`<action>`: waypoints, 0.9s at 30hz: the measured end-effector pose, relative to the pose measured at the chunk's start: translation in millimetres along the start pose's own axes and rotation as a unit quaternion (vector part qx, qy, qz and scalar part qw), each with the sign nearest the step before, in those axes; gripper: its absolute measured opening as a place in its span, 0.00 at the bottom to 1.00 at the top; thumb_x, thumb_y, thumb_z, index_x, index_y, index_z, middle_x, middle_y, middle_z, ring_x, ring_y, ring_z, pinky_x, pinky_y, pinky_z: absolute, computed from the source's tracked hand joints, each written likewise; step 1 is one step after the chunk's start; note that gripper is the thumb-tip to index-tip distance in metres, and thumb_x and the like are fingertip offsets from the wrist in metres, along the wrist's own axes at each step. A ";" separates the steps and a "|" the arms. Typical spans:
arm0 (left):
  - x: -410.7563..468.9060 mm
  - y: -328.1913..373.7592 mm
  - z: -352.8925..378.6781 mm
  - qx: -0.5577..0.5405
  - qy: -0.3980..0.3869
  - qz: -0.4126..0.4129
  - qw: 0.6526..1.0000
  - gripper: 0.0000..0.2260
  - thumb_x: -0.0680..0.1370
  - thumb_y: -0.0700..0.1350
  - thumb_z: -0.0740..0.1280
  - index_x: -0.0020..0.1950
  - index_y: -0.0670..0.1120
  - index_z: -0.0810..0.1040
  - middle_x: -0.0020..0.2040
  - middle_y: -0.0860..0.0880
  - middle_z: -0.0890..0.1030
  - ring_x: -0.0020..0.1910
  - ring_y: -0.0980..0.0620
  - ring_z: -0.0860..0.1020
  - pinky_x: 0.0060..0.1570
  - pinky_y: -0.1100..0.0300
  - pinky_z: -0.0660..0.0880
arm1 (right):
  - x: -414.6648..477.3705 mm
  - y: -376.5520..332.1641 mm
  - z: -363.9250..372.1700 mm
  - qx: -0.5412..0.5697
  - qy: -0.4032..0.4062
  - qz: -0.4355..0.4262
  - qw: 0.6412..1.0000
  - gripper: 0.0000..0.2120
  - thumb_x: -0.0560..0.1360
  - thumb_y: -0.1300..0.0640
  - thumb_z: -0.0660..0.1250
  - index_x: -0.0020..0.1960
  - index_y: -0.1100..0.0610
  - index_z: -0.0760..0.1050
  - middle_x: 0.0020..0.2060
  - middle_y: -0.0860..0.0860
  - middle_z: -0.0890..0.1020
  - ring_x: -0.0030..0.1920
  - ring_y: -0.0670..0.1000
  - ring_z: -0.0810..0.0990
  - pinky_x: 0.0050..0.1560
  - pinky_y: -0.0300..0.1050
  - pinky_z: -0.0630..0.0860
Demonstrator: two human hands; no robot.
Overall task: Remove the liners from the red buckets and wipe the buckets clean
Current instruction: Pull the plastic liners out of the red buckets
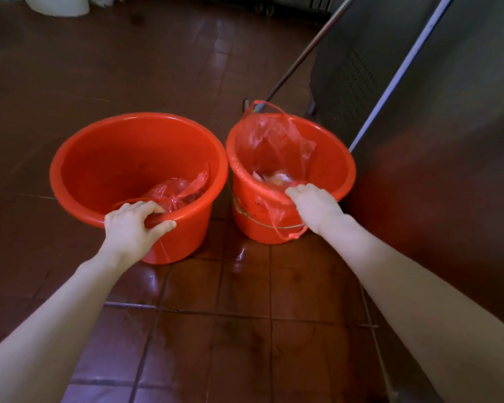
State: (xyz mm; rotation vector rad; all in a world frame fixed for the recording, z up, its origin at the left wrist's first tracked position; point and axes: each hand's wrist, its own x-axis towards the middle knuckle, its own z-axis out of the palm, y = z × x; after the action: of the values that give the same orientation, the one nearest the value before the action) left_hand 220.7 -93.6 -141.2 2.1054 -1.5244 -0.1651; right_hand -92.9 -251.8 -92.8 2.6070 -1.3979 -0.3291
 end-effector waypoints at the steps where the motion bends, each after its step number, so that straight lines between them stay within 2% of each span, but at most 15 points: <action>1: 1.9 6.2 -1.3 0.007 -0.019 -0.030 0.999 0.14 0.72 0.52 0.74 0.53 0.47 0.82 0.51 0.46 0.81 0.55 0.40 0.75 0.55 0.48 0.67 | -18.9 1.1 0.9 0.000 -0.004 -0.008 1.000 0.17 0.81 0.61 0.53 0.69 0.54 0.66 0.63 0.55 0.74 0.62 0.59 0.72 0.58 0.53 0.72; 4: 0.1 45.6 -3.2 0.007 -0.051 -0.121 0.991 0.18 0.72 0.52 0.74 0.59 0.48 0.79 0.58 0.41 0.78 0.59 0.37 0.73 0.59 0.48 0.68 | -78.3 3.0 4.6 0.001 -0.009 -0.036 0.999 0.18 0.80 0.60 0.54 0.69 0.51 0.66 0.62 0.53 0.75 0.61 0.57 0.73 0.57 0.51 0.69; 5: -8.0 65.3 -2.5 0.004 -0.056 -0.115 0.992 0.20 0.71 0.51 0.74 0.61 0.48 0.78 0.59 0.40 0.77 0.60 0.36 0.72 0.60 0.48 0.68 | -97.1 2.1 6.2 0.005 -0.011 -0.041 0.999 0.18 0.80 0.60 0.55 0.69 0.51 0.66 0.61 0.52 0.76 0.61 0.56 0.73 0.58 0.51 0.68; 7: -34.4 107.2 4.1 -0.004 -0.067 0.012 0.998 0.24 0.69 0.48 0.75 0.64 0.48 0.77 0.61 0.41 0.75 0.62 0.37 0.71 0.61 0.48 0.68 | -131.7 -0.1 9.4 0.022 -0.012 -0.044 0.999 0.18 0.80 0.60 0.55 0.68 0.50 0.67 0.60 0.51 0.76 0.61 0.55 0.73 0.60 0.50 0.66; 9: -69.4 143.4 9.9 0.013 -0.100 0.177 0.979 0.25 0.68 0.48 0.75 0.65 0.49 0.77 0.62 0.44 0.77 0.62 0.39 0.72 0.61 0.48 0.70 | -162.8 -2.4 12.9 0.053 -0.014 -0.043 0.998 0.19 0.79 0.60 0.55 0.69 0.49 0.67 0.60 0.50 0.75 0.62 0.54 0.71 0.64 0.49 0.64; 10: -83.9 156.2 11.7 0.044 -0.125 0.232 0.964 0.25 0.69 0.51 0.74 0.66 0.51 0.77 0.63 0.47 0.77 0.64 0.41 0.72 0.64 0.49 0.69 | -176.5 -2.9 14.3 0.069 -0.017 -0.042 0.997 0.20 0.79 0.61 0.54 0.69 0.48 0.68 0.60 0.49 0.75 0.62 0.54 0.71 0.66 0.49 0.62; 12: -107.6 170.8 14.8 0.108 -0.172 0.291 0.935 0.22 0.74 0.53 0.69 0.67 0.54 0.75 0.64 0.51 0.76 0.68 0.46 0.69 0.71 0.50 0.61 | -202.3 -3.3 16.1 0.094 -0.025 -0.041 0.994 0.21 0.79 0.62 0.54 0.69 0.48 0.68 0.60 0.49 0.75 0.63 0.53 0.70 0.70 0.49 0.58; 14: -127.8 177.0 15.2 0.138 -0.190 0.295 0.926 0.18 0.77 0.52 0.65 0.67 0.55 0.73 0.64 0.53 0.75 0.68 0.49 0.69 0.74 0.50 0.53 | -225.3 -3.8 18.0 0.112 -0.025 -0.039 0.993 0.22 0.79 0.63 0.54 0.69 0.47 0.69 0.60 0.48 0.75 0.64 0.53 0.69 0.73 0.50 0.54; 16: -148.4 184.3 11.6 0.162 -0.194 0.290 0.923 0.16 0.78 0.50 0.62 0.66 0.55 0.72 0.62 0.54 0.75 0.66 0.51 0.70 0.75 0.51 0.51 | -246.4 -5.2 19.9 0.125 -0.020 -0.040 0.991 0.21 0.79 0.63 0.55 0.68 0.47 0.70 0.61 0.47 0.75 0.64 0.52 0.69 0.75 0.51 0.51; 21: -197.3 208.7 2.7 0.197 -0.223 0.263 0.918 0.14 0.79 0.46 0.59 0.64 0.54 0.72 0.60 0.52 0.76 0.62 0.48 0.71 0.63 0.53 0.61 | -286.7 -7.6 24.3 0.152 -0.002 -0.039 0.988 0.21 0.78 0.62 0.56 0.66 0.45 0.73 0.63 0.46 0.74 0.66 0.51 0.68 0.77 0.51 0.47; 27: -238.1 229.7 -2.5 0.183 -0.309 0.249 0.900 0.14 0.77 0.53 0.63 0.62 0.54 0.73 0.60 0.50 0.78 0.61 0.48 0.75 0.60 0.55 0.65 | -307.3 2.4 27.3 0.179 0.041 -0.026 0.983 0.17 0.77 0.61 0.59 0.60 0.47 0.79 0.60 0.46 0.75 0.69 0.49 0.68 0.76 0.47 0.42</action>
State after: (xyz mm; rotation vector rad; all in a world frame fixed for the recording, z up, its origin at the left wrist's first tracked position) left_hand -57.6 73.4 -76.8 1.9327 -2.6019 -0.4138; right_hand -267.4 2.4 -83.1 2.9029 -1.4802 0.0297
